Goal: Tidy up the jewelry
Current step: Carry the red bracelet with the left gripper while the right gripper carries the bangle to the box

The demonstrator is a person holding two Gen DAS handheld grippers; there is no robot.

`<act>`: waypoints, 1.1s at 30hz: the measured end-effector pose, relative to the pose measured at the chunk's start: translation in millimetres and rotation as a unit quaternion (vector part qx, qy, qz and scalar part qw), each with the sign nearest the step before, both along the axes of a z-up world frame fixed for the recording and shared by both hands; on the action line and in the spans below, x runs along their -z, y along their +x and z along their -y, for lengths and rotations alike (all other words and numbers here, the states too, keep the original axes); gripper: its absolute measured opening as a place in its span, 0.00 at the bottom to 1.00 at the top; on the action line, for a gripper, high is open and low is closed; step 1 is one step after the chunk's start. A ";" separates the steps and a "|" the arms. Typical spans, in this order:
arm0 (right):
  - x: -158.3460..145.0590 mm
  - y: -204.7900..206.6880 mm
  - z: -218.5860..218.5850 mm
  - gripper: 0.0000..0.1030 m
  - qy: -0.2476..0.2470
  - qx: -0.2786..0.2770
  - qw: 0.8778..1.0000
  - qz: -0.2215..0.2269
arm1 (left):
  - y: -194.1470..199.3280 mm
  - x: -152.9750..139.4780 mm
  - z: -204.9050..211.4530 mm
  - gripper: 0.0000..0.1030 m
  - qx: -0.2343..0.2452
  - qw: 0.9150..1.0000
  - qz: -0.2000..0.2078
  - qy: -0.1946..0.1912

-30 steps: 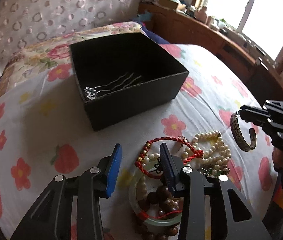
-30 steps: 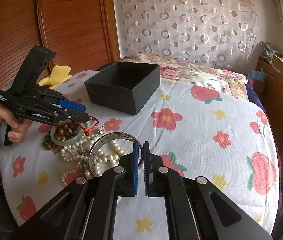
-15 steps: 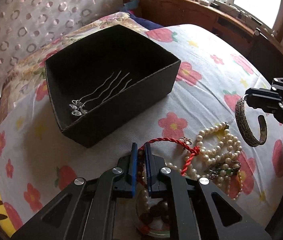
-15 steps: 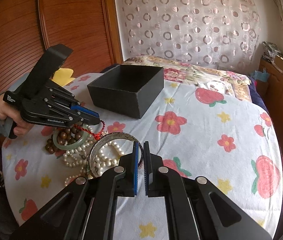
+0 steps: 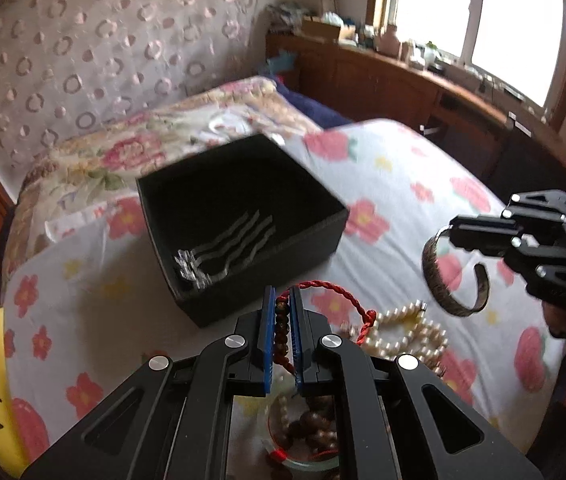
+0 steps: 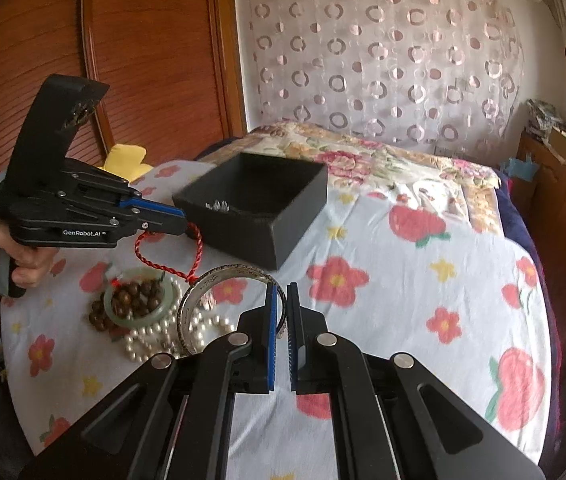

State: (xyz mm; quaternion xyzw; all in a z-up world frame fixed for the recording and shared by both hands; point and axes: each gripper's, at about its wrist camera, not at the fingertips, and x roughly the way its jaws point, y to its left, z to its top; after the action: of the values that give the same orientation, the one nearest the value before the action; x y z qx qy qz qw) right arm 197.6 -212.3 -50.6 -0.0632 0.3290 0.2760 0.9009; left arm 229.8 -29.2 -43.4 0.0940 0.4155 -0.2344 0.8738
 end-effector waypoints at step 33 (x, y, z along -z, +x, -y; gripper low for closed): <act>-7.1 104.6 -73.4 0.06 -0.023 -0.042 0.999 0.003 | 70.2 -16.1 -32.0 0.17 -0.076 0.995 0.048 -0.035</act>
State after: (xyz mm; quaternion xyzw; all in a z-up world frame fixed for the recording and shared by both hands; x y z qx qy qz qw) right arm 302.2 -138.9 -43.5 -0.0985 0.3298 0.3055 0.8878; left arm 300.0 2.8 -27.2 0.0425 0.3702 -0.1768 0.9110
